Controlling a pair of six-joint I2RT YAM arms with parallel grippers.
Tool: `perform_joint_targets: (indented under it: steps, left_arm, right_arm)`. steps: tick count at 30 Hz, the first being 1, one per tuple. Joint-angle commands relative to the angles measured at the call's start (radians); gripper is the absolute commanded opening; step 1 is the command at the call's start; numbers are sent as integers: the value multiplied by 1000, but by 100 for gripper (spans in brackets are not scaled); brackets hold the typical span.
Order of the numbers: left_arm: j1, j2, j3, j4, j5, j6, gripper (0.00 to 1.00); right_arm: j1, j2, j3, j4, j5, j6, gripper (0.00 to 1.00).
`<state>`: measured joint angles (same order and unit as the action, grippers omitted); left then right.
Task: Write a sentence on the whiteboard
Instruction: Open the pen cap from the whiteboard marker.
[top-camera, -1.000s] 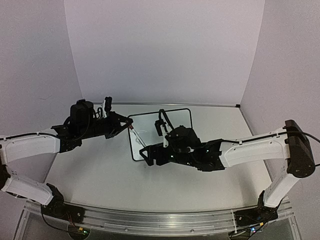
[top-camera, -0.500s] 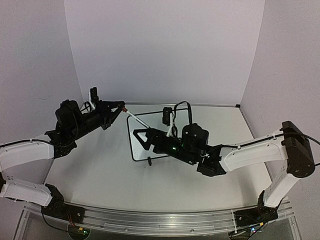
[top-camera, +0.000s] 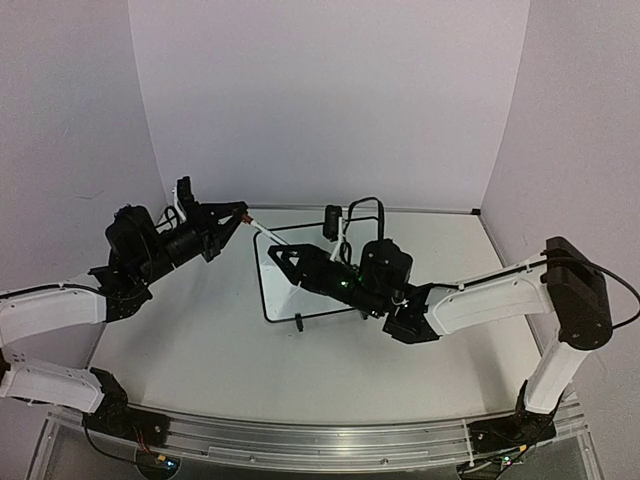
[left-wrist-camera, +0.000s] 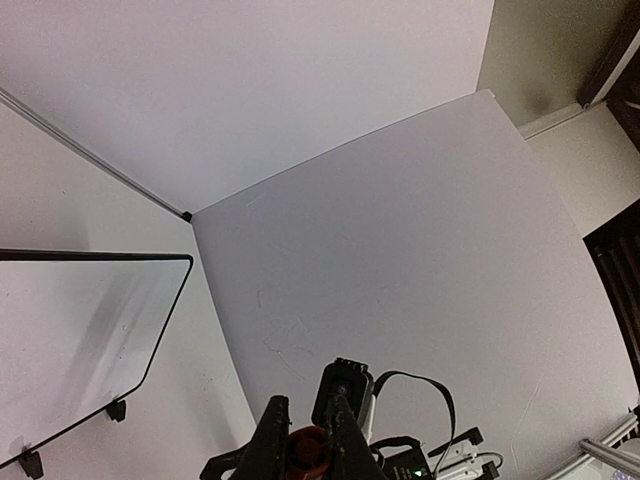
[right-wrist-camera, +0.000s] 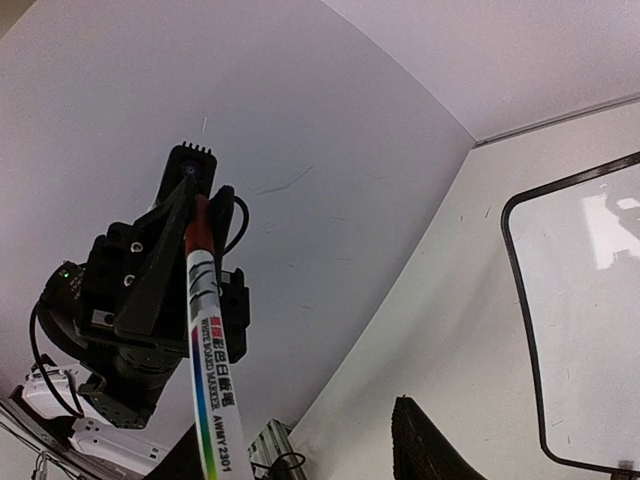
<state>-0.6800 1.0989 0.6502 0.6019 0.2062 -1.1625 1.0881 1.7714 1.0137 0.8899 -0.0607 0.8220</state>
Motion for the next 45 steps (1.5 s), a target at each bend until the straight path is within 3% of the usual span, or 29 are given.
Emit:
perform_joint_targets:
  steps: [1, 7, 24, 36, 45]
  left_arm:
    - [0, -35, -1, 13, 7, -9, 0]
    - [1, -33, -2, 11, 13, -14, 0]
    - [0, -52, -10, -13, 11, -24, 0]
    - [0, -37, -15, -6, 13, -34, 0]
    - [2, -54, -43, 7, -22, -40, 0]
  right_arm:
    - [-6, -2, 46, 58, -25, -4, 45]
    - [-6, 8, 72, 61, -56, 7, 32]
    - [-6, 9, 72, 96, -71, 8, 13]
    - [-6, 6, 63, 115, -72, 6, 1]
    - [-6, -16, 30, 122, -42, -7, 0]
